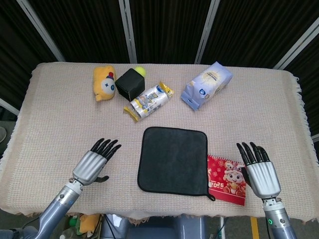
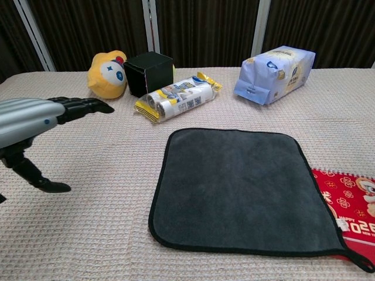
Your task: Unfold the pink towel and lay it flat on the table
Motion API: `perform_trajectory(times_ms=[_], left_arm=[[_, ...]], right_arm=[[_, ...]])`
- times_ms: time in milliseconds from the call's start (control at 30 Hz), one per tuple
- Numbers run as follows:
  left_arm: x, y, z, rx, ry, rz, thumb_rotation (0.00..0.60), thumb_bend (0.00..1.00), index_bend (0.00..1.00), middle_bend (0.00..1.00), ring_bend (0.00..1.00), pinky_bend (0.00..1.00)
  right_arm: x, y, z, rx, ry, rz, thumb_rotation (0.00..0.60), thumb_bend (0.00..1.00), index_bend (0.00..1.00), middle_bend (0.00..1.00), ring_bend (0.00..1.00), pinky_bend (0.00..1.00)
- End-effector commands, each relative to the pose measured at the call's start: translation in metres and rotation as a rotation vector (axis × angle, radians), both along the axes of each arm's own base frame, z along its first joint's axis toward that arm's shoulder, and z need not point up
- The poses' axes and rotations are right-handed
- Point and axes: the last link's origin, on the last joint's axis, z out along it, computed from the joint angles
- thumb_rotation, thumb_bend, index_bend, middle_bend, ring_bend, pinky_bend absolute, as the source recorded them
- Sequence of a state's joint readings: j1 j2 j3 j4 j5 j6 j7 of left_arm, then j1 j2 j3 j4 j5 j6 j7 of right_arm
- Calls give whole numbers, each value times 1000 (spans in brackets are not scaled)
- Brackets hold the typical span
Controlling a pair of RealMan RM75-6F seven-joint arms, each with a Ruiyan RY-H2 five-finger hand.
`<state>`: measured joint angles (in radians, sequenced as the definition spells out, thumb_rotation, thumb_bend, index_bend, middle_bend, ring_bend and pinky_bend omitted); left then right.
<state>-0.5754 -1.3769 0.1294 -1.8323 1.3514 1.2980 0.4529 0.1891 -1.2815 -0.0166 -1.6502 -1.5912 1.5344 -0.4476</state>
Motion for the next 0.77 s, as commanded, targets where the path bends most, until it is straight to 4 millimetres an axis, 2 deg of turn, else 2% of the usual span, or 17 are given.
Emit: perform_trajectory(times_ms=[33, 200, 367, 533, 767], left_arm=[[-24, -8, 14, 61, 14, 38, 600, 0, 0, 0, 0, 11], [-50, -19, 33, 119, 1, 82, 600, 0, 0, 0, 0, 2], [-77, -32, 54, 220, 27, 81, 600, 0, 0, 0, 0, 0], [-105, -45, 72, 274, 23, 134, 600, 0, 0, 0, 0, 0], [-127, -52, 93, 320, 2, 165, 600, 0, 0, 0, 0, 0]], right_arm=[[-20, 3, 3, 6, -37, -58, 600, 425, 0, 44, 34, 94], [-42, 8, 6, 8, -78, -125, 600, 393, 0, 0, 0, 12], [-58, 17, 13, -23, -93, -163, 600, 386, 0, 0, 0, 0], [-64, 25, 24, -86, -127, -147, 600, 386, 0, 0, 0, 0], [-71, 35, 29, -98, -147, -173, 600, 386, 0, 0, 0, 0]])
